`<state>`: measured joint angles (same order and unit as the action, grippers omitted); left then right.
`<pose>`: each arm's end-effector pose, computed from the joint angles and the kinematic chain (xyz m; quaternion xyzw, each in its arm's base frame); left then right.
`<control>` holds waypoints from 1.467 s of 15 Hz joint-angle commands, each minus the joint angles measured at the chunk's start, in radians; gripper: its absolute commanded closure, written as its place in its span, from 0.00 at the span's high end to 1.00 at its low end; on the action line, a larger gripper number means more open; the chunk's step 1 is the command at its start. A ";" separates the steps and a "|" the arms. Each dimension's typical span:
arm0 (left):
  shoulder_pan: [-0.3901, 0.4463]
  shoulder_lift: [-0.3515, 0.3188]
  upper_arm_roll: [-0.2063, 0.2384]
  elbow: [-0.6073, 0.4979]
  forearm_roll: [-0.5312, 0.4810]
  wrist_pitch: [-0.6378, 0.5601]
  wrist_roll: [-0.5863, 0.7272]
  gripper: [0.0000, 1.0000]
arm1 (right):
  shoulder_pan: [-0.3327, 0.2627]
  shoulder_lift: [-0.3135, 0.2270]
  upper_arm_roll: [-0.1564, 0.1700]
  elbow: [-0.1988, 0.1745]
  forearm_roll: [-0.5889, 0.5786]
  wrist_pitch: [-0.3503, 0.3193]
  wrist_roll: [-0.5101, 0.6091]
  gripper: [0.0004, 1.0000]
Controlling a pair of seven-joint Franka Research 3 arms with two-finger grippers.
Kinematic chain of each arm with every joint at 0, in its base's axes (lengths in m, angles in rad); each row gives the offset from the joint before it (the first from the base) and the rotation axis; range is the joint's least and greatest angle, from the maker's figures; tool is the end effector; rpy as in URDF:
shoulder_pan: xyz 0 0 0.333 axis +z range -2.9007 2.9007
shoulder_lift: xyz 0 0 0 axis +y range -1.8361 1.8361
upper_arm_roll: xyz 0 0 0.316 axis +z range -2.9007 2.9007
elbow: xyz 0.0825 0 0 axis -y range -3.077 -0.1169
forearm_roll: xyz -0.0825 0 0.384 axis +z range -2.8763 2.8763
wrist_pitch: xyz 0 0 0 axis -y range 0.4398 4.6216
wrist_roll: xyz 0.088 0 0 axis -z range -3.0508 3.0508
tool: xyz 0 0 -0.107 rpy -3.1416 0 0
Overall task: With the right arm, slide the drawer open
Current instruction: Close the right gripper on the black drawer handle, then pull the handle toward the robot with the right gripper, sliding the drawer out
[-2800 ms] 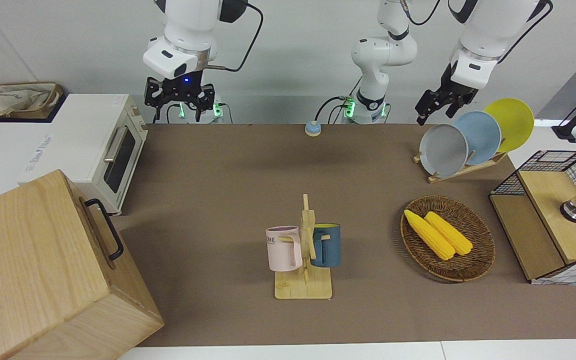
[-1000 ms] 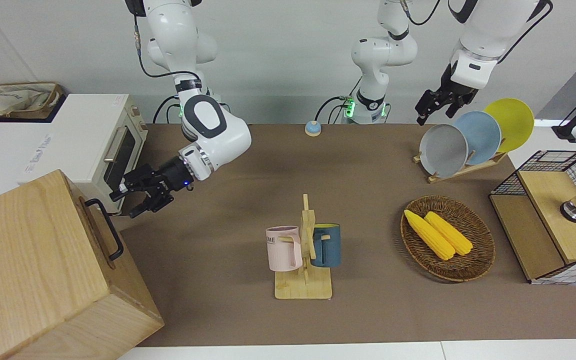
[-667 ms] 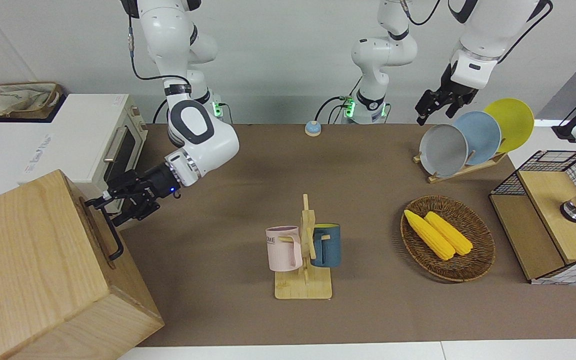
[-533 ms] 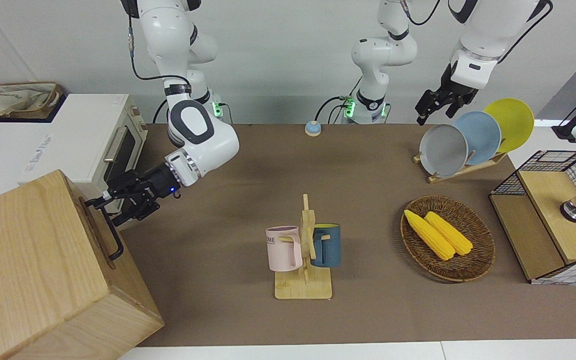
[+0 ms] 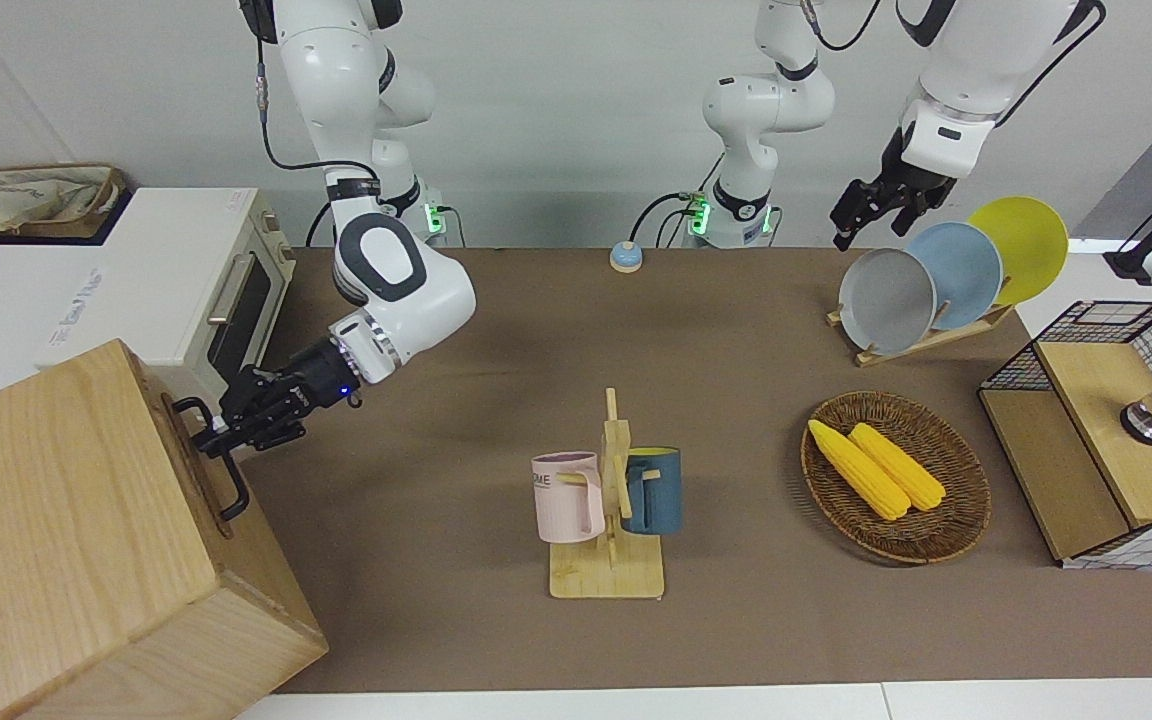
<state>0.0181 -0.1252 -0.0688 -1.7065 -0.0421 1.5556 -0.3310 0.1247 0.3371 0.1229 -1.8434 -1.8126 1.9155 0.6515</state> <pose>0.5115 -0.0328 0.6260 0.9899 0.1399 -0.0159 0.0140 0.6498 0.0859 0.3962 0.6862 0.2272 0.2303 0.6516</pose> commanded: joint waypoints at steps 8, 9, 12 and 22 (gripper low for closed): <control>-0.001 -0.008 0.004 0.004 -0.001 -0.015 0.009 0.99 | 0.030 -0.018 0.159 0.015 0.153 -0.208 0.005 0.00; -0.001 -0.008 0.004 0.004 -0.001 -0.015 0.009 0.99 | 0.032 -0.018 0.176 0.015 0.165 -0.231 0.004 0.00; -0.001 -0.008 0.004 0.004 -0.001 -0.017 0.009 0.99 | 0.032 -0.020 0.239 0.015 0.199 -0.306 -0.001 0.00; -0.001 -0.008 0.004 0.004 -0.001 -0.017 0.009 0.99 | 0.038 -0.023 0.411 0.016 0.305 -0.503 -0.001 0.00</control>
<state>0.0181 -0.1252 -0.0688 -1.7064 -0.0421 1.5556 -0.3310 0.1562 0.3345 0.4984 -1.8435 -1.5309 1.4666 0.6325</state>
